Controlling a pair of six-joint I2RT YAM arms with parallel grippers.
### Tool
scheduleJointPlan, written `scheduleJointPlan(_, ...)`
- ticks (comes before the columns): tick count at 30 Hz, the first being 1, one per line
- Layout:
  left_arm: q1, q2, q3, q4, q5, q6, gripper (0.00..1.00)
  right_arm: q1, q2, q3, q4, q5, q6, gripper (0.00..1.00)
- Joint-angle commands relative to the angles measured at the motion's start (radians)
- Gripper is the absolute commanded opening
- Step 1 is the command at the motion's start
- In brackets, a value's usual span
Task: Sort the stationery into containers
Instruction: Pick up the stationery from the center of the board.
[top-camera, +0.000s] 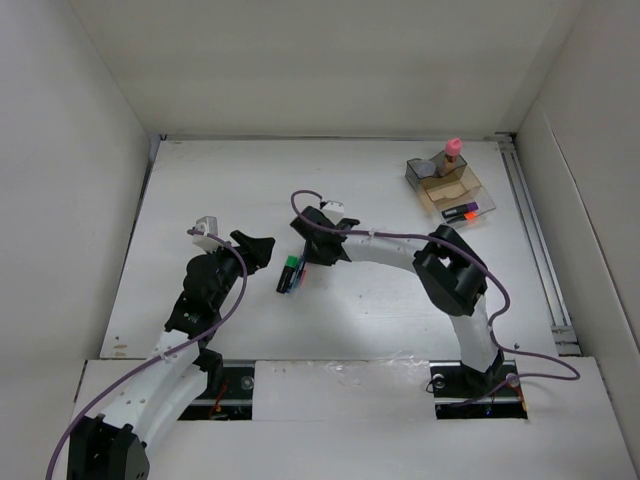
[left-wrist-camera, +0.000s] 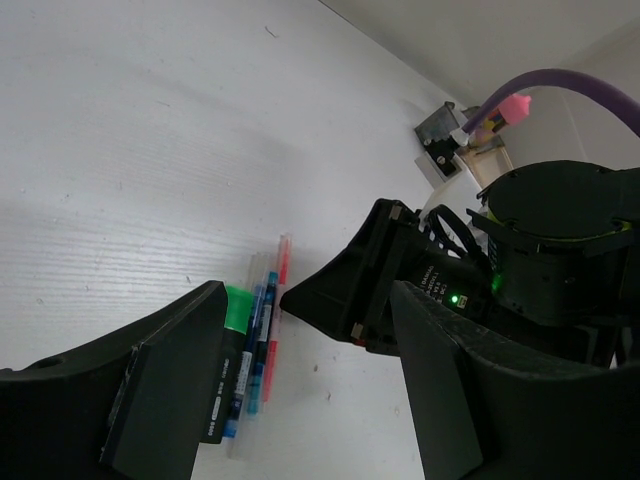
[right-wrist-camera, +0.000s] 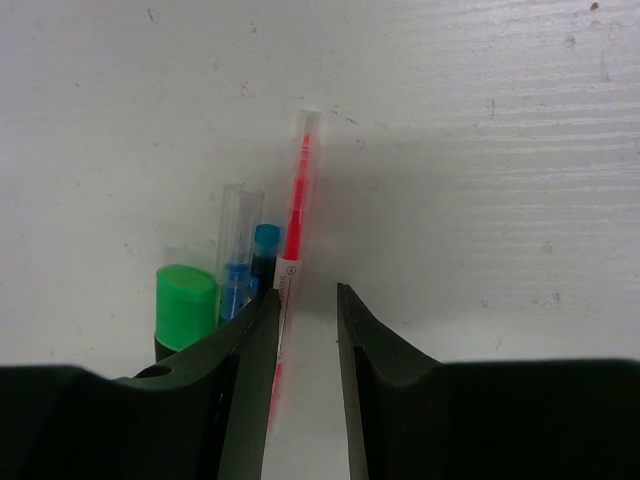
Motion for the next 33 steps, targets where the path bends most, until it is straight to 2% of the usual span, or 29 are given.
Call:
scheduleJointPlan(1,-0.003,-0.012,0.025,0.032,-0.001,0.006,0.64,0.008,0.032,0.014,0.034,0.016,-0.005,0.35)
scheduleJointPlan(4,-0.003,-0.012,0.025,0.032,-0.001,0.006,0.64,0.008,0.032,0.014,0.034,0.016,0.004,0.35)
scheduleJointPlan(8,-0.003,-0.023,0.025,0.032,-0.010,0.006,0.64,0.008,-0.014,-0.006,0.053,0.007,0.004,0.28)
scheduleJointPlan(11,-0.003,-0.023,0.015,0.032,-0.010,0.006,0.64,-0.001,-0.014,0.008,0.042,0.016,0.004,0.28)
scheduleJointPlan(15,-0.003,-0.032,0.015,0.022,-0.019,0.006,0.64,-0.001,0.035,0.040,-0.007,0.038,0.015,0.26)
scheduleJointPlan(19,-0.003,-0.032,0.015,0.022,-0.028,0.006,0.64,-0.010,0.035,0.012,-0.007,0.058,0.035,0.10)
scheduleJointPlan(24,-0.003,-0.042,0.015,0.013,-0.028,0.006,0.64,-0.039,-0.049,-0.067,-0.007,0.091,0.056,0.05)
scheduleJointPlan(27,-0.003,-0.042,0.015,0.013,-0.028,0.006,0.64,-0.073,-0.133,-0.089,-0.007,0.123,0.056,0.05)
scheduleJointPlan(29,-0.003,-0.042,0.015,0.013,-0.028,0.006,0.64,-0.157,-0.202,-0.089,-0.016,0.139,0.056,0.03)
scheduleJointPlan(30,-0.003,-0.042,0.015,0.013,-0.028,0.006,0.64,-0.158,-0.225,-0.089,-0.016,0.139,0.056,0.02)
scheduleJointPlan(33,-0.003,-0.051,0.015,0.013,-0.019,0.006,0.64,-0.309,-0.317,-0.089,0.011,0.163,0.056,0.02)
